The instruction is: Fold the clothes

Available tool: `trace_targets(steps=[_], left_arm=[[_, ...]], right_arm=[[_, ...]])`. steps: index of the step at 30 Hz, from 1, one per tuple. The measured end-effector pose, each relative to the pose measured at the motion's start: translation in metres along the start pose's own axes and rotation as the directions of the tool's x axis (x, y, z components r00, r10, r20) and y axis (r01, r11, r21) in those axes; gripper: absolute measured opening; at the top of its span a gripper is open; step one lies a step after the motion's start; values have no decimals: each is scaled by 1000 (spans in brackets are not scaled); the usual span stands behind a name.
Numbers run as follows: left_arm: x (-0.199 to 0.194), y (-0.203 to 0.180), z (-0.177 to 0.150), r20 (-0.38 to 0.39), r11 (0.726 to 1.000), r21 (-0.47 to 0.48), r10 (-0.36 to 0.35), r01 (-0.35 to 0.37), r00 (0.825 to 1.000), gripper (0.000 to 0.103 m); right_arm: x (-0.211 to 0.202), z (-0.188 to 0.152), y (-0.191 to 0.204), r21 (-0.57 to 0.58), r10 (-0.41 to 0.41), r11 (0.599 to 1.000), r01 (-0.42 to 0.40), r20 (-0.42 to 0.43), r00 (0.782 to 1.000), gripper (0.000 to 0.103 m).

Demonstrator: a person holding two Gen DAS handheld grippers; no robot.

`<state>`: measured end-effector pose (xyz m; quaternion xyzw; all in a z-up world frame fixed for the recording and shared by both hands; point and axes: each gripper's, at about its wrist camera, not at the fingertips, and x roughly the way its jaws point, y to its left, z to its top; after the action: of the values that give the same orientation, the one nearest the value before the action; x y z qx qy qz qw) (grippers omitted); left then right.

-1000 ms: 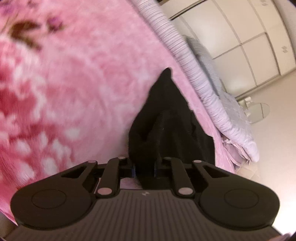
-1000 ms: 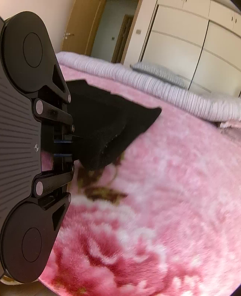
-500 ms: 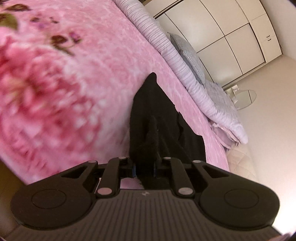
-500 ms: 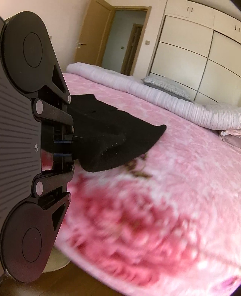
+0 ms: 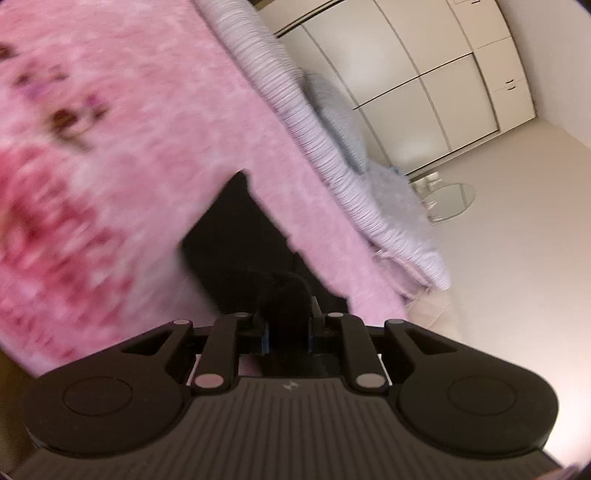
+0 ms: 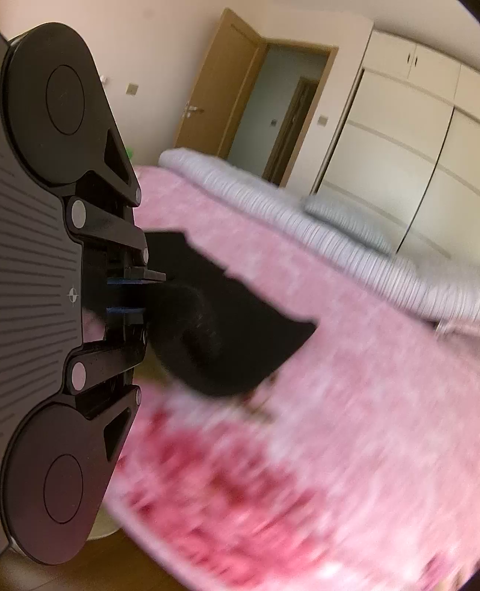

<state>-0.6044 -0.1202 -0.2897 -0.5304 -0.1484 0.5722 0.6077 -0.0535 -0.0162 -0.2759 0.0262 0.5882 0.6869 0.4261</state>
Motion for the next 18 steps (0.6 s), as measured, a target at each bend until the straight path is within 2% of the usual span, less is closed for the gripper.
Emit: trace_targets(steps=[3,4,7,9,14,16,18], left_arm=[[44,-23,48,22,999,-18,-36,36,999,21],[61,-29,64,40,999,-16,-35,36,999,24],[112,-43,108,99,1000,15,3,-5,995,31],[136,-42,127,121,998,44,41,-47,992,32],[172,-13,135,98,979,108,165,-175,981,36],[184,9,128,54,971,98,213,-217,976,36],[195,30,122,6,965,87,249,-249,968,36]], right_arm=[[32,39,28,-13,37,999,-36,39,999,18],[44,49,33,-24,33,999,-31,53,998,27],[77,66,31,-86,-31,996,38,84,996,37],[98,77,29,-125,-72,988,85,106,992,39],[152,106,25,-219,-169,954,204,170,971,41],[173,114,19,-248,-218,933,260,186,958,41],[186,113,1,-259,-284,912,317,157,946,41]])
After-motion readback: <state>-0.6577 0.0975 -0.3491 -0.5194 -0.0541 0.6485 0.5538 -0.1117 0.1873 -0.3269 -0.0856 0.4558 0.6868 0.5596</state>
